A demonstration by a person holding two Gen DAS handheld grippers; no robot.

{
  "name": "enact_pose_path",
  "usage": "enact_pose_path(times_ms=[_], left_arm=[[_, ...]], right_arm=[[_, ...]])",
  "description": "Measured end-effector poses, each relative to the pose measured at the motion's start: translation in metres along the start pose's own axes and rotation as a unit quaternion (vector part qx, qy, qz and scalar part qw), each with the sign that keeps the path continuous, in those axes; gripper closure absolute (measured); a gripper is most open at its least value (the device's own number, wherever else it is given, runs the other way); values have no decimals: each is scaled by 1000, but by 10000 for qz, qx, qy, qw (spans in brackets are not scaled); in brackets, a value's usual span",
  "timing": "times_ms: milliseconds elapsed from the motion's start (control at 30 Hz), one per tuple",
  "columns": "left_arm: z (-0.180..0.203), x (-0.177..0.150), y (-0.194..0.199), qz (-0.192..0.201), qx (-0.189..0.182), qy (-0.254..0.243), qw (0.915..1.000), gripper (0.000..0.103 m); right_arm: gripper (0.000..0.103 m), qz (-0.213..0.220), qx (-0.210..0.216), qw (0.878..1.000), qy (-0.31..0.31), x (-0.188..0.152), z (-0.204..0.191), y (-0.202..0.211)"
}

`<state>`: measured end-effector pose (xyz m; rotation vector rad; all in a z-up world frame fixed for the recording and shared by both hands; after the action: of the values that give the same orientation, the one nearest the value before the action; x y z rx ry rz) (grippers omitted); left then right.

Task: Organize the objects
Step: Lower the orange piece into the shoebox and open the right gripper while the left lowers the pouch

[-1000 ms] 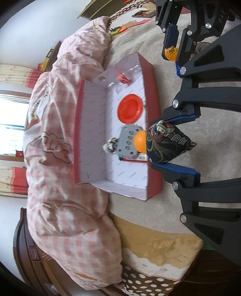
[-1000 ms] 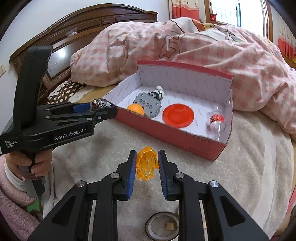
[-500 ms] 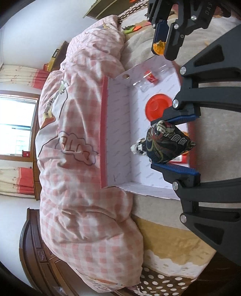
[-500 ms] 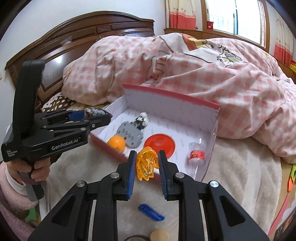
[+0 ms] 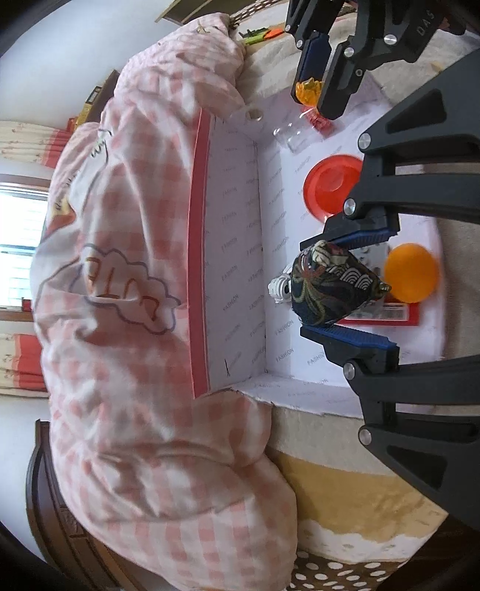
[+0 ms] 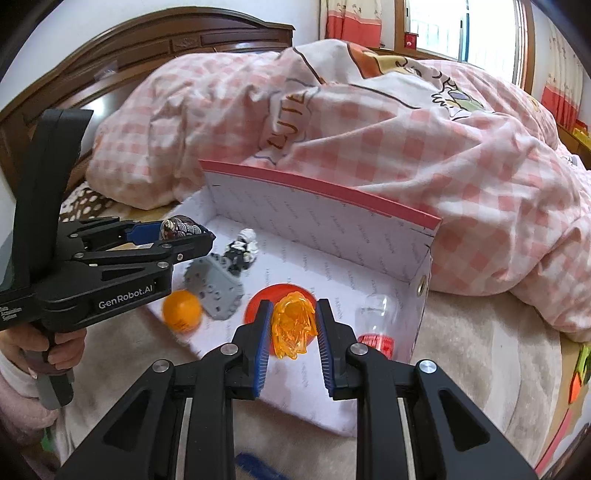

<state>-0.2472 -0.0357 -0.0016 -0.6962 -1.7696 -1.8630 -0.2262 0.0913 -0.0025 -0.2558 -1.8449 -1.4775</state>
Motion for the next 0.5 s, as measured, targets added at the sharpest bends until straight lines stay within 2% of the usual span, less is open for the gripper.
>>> enact_pose_path(times_ms=[300,500], left_arm=[[-2,6,-31,-247,-6,66,9997,66],[-6,5,-50,-422,122,15,9990,66]], right_arm=[[79,-220,-84,9997,-18,12,9,-31],[79,-430,-226,9988,-21,12,18,-52]])
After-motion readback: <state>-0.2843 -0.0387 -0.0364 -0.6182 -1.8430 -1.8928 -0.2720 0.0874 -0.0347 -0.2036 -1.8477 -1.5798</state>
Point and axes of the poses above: each gripper's, at about its wrist camera, not at the fingertips, and y roughly against the way its jaws point, z to its right, x to its top, the point moved 9 cm from there along -y, roughly the way its jaws point, and after that the axes turned 2 degrees about -y, right-handed, at the moved point
